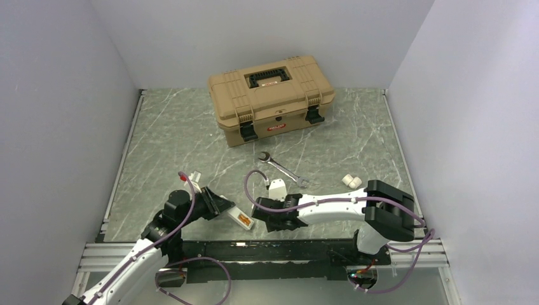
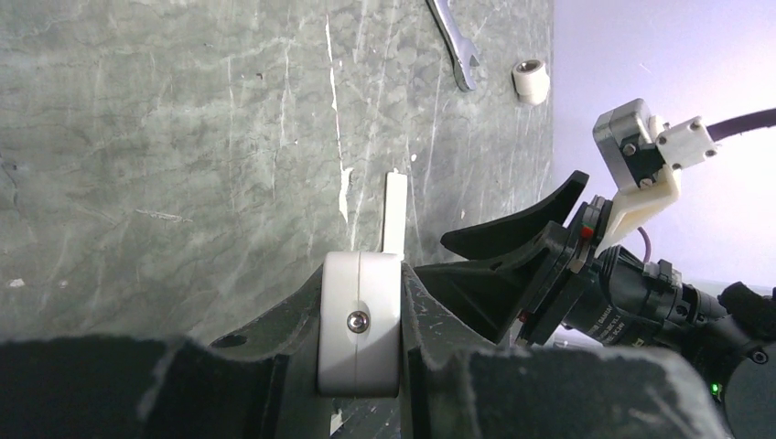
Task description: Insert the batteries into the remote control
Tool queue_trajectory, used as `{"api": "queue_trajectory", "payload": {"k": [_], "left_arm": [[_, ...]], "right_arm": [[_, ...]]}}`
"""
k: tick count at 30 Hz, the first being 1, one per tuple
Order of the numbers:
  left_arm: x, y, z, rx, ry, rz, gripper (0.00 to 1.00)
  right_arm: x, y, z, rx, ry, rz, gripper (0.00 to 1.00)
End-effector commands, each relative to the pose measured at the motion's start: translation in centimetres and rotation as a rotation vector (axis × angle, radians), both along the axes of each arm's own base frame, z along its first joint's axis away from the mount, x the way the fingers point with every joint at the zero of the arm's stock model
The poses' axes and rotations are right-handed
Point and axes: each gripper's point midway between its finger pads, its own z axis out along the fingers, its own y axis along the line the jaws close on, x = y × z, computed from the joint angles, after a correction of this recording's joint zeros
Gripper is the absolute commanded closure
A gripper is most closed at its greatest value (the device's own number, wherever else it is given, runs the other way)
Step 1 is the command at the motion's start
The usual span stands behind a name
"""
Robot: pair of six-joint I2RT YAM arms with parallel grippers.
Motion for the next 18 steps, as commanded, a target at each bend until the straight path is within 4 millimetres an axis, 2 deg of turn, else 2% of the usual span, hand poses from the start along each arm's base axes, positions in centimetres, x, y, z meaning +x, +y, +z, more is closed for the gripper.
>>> {"api": "queue_trajectory", "payload": {"k": [1,6,12,18], "left_arm": [[0.4,-0.4,2.0,-0.044,-0.057,-0.009,0.99],[0.3,-0.3,2.1,-0.034,-0.062,-0.012,0.99],[0.3,-0.1,1.9,-0.031,-0.063,-0.002,0.99],[0.2,-0.1,1.6,-0.034,-0.058,-0.003,0.99]], "right_arm": [[0.0,2.3,1.4,0.108,0.027,-0.132,0.41],[0.8,4.5,2.6,0.159,0.008,-0.173,0.38],[1.7,5.3,2.8,0.143,-0.008,-0.201,0.34],[1.9,4.6,1.7,0.08,-0.013,-0.245,0.34]]}}
